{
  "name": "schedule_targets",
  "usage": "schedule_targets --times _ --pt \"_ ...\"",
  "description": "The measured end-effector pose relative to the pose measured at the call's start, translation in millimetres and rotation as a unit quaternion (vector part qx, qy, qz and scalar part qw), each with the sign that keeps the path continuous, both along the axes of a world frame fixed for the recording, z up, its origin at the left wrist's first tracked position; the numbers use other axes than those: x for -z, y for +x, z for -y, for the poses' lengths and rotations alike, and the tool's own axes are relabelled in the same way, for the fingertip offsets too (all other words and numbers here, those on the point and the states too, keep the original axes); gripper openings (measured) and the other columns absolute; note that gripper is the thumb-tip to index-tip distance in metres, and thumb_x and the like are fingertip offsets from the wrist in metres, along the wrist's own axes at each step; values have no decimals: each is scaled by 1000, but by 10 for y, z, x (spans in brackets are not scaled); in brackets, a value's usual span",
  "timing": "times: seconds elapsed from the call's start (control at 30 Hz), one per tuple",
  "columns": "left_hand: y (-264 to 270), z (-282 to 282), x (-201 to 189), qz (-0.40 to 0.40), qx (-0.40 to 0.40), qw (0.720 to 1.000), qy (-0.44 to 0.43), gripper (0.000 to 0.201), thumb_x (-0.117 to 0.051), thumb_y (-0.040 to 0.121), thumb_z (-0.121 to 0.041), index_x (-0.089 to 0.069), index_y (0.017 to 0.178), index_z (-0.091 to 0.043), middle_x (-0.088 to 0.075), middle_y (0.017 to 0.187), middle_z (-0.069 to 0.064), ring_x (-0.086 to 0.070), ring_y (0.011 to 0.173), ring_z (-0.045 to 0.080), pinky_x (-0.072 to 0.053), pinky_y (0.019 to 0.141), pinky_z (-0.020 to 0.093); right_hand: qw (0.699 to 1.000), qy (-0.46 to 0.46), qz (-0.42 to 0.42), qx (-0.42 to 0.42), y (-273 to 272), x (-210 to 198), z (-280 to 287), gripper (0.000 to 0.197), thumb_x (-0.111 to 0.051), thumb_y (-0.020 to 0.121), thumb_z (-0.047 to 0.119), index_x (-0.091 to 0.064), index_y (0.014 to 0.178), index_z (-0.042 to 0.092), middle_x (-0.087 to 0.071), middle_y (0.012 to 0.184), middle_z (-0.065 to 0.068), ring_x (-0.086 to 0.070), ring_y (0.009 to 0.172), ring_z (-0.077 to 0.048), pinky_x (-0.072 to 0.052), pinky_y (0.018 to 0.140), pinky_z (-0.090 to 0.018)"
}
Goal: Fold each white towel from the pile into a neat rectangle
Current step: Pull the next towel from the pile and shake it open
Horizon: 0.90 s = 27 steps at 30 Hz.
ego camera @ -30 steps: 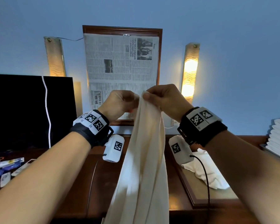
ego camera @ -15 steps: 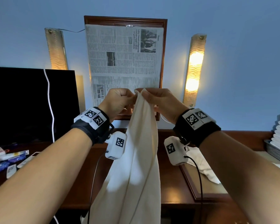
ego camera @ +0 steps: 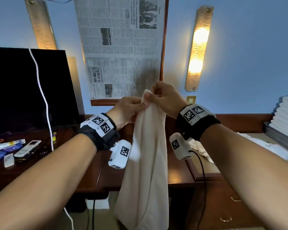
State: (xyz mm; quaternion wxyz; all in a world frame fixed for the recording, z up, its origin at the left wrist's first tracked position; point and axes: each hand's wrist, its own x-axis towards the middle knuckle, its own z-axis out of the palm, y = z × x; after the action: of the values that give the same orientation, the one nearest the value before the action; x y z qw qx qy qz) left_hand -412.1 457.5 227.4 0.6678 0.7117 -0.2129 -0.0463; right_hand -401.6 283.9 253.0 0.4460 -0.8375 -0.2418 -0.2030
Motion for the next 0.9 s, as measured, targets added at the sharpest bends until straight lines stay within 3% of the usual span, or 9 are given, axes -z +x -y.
schedule_targets --times 0.1,0.27,0.33,0.4,0.57,0.63,0.7,0.83,0.9 --pt "80 50 1 33 -36 999 -4 21 -62 95 -30 -72 96 -11 -74 89 4 -70 81 16 -57 71 30 1000 7 26 7 8 11 34 28 -70 91 25 -58 90 -1 -60 85 -13 -52 75 -13 -45 69 -24" --pt "232 110 -24 138 -97 983 71 32 -55 103 -27 -67 73 -24 -63 64 -12 -56 57 2 -44 55 19 999 27 -30 4 -55 190 189 26 -67 93 31 -65 96 6 -69 88 -9 -63 72 -16 -51 62 -19" --pt "286 115 -46 171 -126 972 105 34 -53 103 -29 -62 72 -22 -54 61 -12 -49 54 0 -40 55 19 994 33 -101 -6 -44 552 280 29 -67 94 30 -70 96 1 -72 87 -14 -67 72 -27 -56 68 -32" --pt "322 69 -64 187 -158 962 121 37 -52 104 -32 -57 68 -23 -46 58 -13 -42 53 3 -35 54 21 987 9 -158 13 -53 1008 380 25 -67 94 25 -71 90 0 -71 81 -10 -66 69 -22 -56 71 -37" --pt "344 -205 -45 201 -223 945 128 41 -51 103 -32 -44 64 -22 -38 52 2 -37 39 14 -27 43 28 955 -142 -213 149 -115 1859 755 26 -56 98 25 -66 76 16 -62 69 2 -56 64 -13 -40 58 -24" --pt "353 -355 -7 194 -243 943 119 42 -51 103 -34 -41 65 -20 -40 45 6 -34 34 13 -26 42 28 937 -183 -234 184 -88 2146 966 30 -56 97 25 -62 68 24 -58 69 0 -56 67 -21 -38 62 -27" --pt "360 -469 35 183 -260 942 106 42 -50 103 -36 -42 65 -20 -45 38 1 -36 37 14 -30 42 26 907 -243 -275 205 -49 2425 1172 24 -55 97 25 -68 77 25 -63 78 -4 -62 82 -30 -42 70 -30" --pt "490 -757 184 159 -302 937 68 28 -60 97 -35 -60 72 -21 -63 64 -10 -55 58 8 -39 59 24 840 -323 -354 254 -83 2882 1611 20 -57 95 28 -74 100 18 -72 103 -12 -66 98 -34 -49 79 -34" --pt "588 -890 274 153 -330 929 64 32 -67 86 -50 -63 80 -19 -61 83 6 -55 73 18 -38 68 32 807 -342 -387 288 -155 3056 1836 21 -60 92 28 -74 104 17 -71 109 -15 -67 101 -34 -50 81 -34"
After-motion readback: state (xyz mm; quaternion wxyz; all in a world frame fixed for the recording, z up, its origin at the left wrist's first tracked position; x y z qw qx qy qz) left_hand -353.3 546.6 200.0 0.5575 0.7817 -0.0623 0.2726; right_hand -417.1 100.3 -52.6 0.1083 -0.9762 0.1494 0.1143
